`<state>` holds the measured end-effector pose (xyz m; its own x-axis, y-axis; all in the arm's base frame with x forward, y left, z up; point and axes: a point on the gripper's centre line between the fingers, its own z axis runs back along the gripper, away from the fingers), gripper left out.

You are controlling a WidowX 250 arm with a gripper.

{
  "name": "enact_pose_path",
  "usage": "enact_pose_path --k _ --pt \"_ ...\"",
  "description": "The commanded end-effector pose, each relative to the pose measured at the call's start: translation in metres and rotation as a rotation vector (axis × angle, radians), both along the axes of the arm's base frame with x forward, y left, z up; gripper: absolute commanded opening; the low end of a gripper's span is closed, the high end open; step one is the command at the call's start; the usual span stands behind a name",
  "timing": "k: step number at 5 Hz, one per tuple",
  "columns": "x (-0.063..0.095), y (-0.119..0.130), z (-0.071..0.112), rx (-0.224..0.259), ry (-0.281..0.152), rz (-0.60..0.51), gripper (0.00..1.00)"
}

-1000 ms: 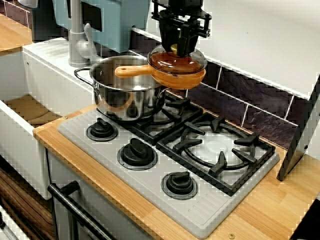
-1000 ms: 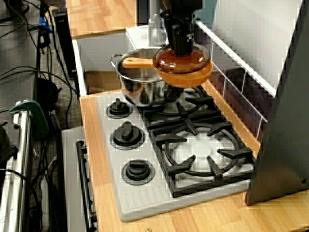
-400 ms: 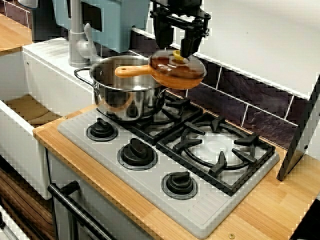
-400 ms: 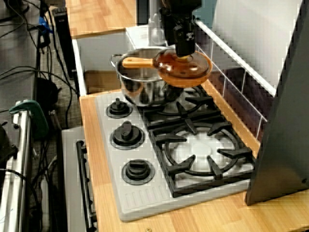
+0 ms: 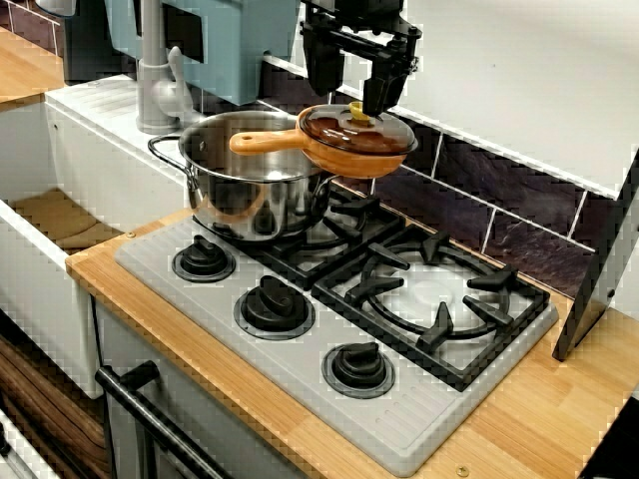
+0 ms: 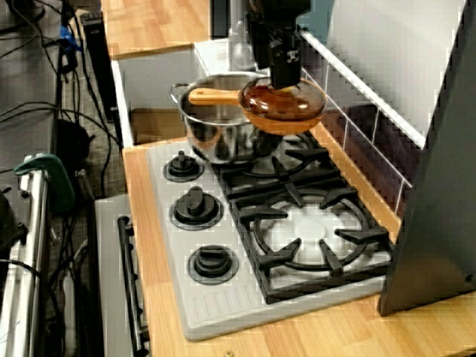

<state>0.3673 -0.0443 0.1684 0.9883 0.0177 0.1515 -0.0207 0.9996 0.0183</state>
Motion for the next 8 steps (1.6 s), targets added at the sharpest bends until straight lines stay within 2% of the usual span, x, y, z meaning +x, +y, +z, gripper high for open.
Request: enact_pose_path --k 1,3,4,6,7,8 --pt "-0.007 0.003 0.029 -0.03 -0.06 -0.025 1.0" --pt "-0.023 0.006 0.043 -0.055 -0.066 -0.094 1.0" --pt "-0.032 0.01 0.045 -0.06 -0.072 -0.148 1.0" --pt "-0.046 0.025 0.034 -0.049 -0.078 -0.262 1.0" --pt "-0.05 0.034 0.027 -0.043 -0.058 -0.302 1.0" --pt "-0.052 0.033 0.021 -0.02 -0.057 -0.318 1.0"
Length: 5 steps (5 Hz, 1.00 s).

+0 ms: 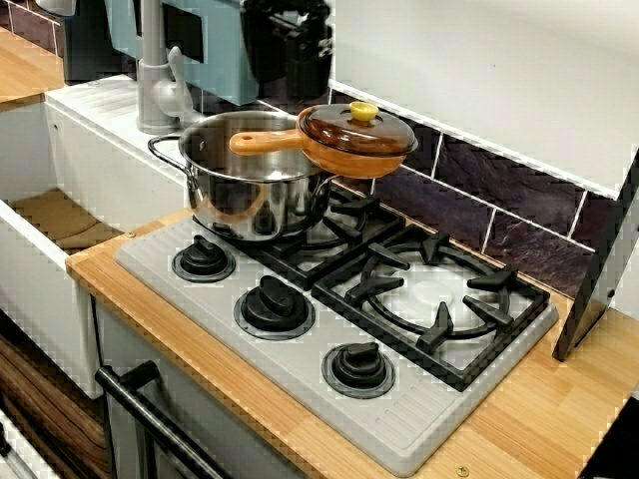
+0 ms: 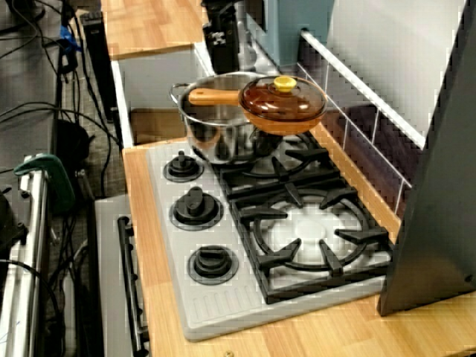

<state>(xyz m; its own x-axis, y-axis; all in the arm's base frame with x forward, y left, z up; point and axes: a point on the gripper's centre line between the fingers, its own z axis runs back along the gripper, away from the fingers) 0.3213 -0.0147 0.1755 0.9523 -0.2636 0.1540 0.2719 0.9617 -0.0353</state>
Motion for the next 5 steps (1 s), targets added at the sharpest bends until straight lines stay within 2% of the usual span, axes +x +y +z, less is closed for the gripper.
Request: enact_pose_path --k 1,3,5 --pt "-0.013 -0.003 0.003 0.029 -0.056 -0.04 1.0" --pt "-0.019 -0.008 -0.004 0.033 -0.053 -0.053 1.0" --pt "-0.014 -0.007 -0.009 0.048 -0.048 -0.035 1.0"
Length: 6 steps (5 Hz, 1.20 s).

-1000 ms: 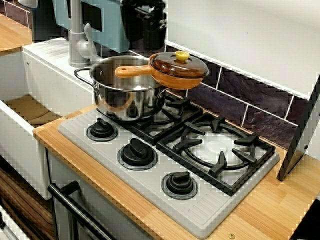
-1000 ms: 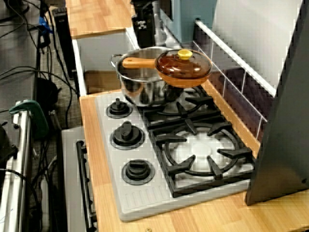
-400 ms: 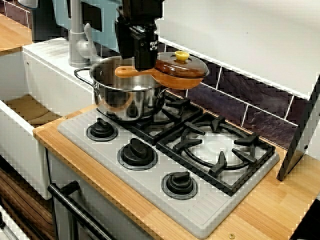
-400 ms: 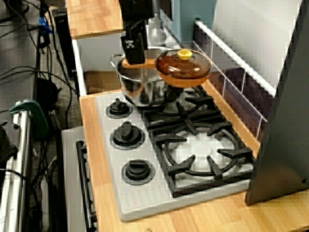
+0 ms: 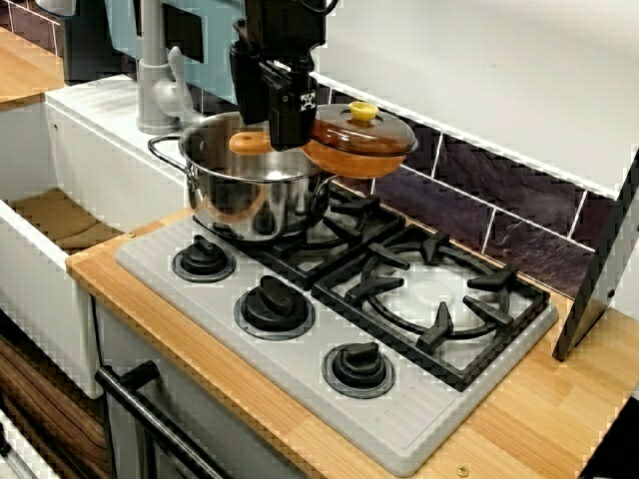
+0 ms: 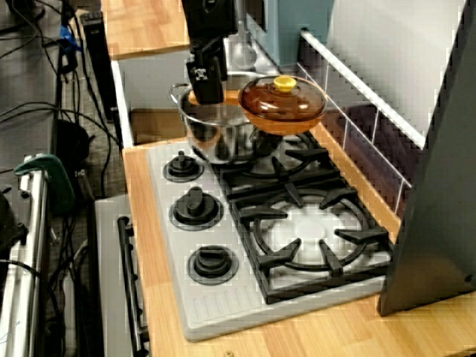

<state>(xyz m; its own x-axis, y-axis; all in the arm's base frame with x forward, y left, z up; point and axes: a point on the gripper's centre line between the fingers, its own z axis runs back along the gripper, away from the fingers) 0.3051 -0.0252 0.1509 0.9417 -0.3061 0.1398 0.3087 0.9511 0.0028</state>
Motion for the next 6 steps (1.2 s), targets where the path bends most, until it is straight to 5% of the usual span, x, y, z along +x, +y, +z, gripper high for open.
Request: enact_pose_path --k 1,6 --pt "0.004 0.005 0.015 0.012 -0.056 0.018 1.0" --pt "0.002 0.003 -0.02 0.053 -0.047 0.04 1.0"
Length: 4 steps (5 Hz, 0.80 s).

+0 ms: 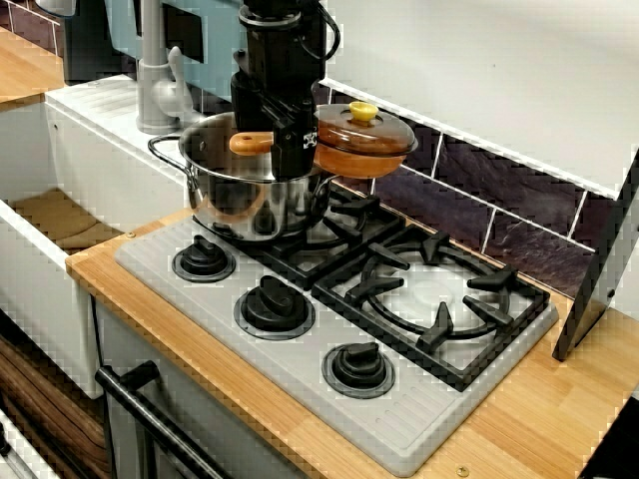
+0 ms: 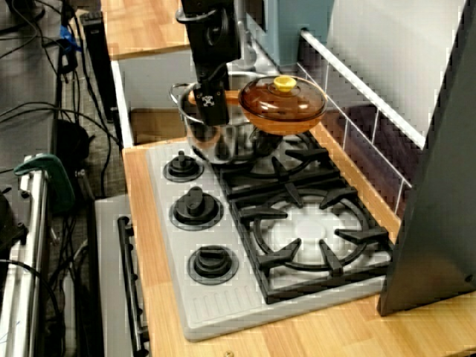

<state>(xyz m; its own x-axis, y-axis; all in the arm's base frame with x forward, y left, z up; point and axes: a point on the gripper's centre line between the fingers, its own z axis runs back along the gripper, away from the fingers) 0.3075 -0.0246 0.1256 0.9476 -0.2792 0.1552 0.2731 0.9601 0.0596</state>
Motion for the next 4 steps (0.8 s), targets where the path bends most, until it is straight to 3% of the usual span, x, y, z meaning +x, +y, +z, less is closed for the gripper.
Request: enact_pose_path --k 1,4 --pt "-0.0016 0.0024 -0.0006 0.004 -0.01 0.01 0.0" --pt "0.0002 0.0055 0.0082 -0.006 -0.001 0.03 0.0"
